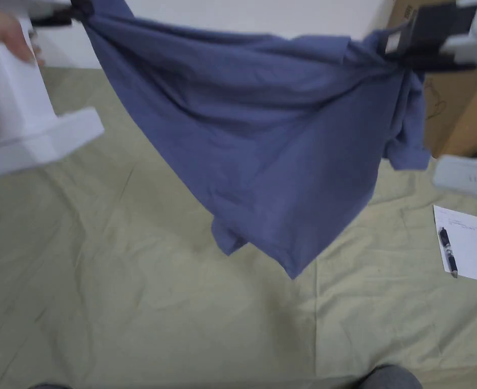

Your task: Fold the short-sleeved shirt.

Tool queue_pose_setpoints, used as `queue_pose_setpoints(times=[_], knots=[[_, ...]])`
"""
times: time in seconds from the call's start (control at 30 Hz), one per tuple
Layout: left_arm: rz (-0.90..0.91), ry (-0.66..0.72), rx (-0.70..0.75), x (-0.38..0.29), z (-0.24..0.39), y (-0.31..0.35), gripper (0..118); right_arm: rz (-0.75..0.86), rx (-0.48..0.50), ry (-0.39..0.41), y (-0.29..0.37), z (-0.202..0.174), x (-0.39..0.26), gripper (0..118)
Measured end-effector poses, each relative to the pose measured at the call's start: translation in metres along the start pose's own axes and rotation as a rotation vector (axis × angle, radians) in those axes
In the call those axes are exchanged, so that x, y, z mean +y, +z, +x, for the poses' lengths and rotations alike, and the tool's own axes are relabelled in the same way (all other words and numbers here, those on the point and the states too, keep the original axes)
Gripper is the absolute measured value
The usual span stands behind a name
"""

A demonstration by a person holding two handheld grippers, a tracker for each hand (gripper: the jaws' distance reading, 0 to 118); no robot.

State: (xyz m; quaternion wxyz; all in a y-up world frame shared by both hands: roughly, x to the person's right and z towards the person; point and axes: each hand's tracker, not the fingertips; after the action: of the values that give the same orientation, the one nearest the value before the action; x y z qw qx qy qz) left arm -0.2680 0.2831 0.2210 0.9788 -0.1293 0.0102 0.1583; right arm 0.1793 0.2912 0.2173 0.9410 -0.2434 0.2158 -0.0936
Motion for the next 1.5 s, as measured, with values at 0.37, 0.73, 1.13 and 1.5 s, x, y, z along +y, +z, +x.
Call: queue_pose_setpoints(times=[0.37, 0.73, 1.13, 1.5], knots=[[0.121, -0.057, 0.061, 0.099, 0.045, -0.070, 2, 0.158, -0.207, 0.104, -0.066, -0.027, 0.127, 10], [0.021, -0.061, 0.134, 0.027, 0.033, -0.188, 2, 0.189, -0.347, 0.132, -0.191, 0.004, 0.105, 10], [-0.348, -0.048, 0.174, -0.176, -0.041, -0.178, 2, -0.210, -0.284, 0.009, -0.221, 0.067, -0.132, 10], [-0.563, -0.008, 0.236, -0.340, -0.093, -0.025, 2, -0.362, -0.220, -0.073, -0.107, 0.060, -0.317, 10]])
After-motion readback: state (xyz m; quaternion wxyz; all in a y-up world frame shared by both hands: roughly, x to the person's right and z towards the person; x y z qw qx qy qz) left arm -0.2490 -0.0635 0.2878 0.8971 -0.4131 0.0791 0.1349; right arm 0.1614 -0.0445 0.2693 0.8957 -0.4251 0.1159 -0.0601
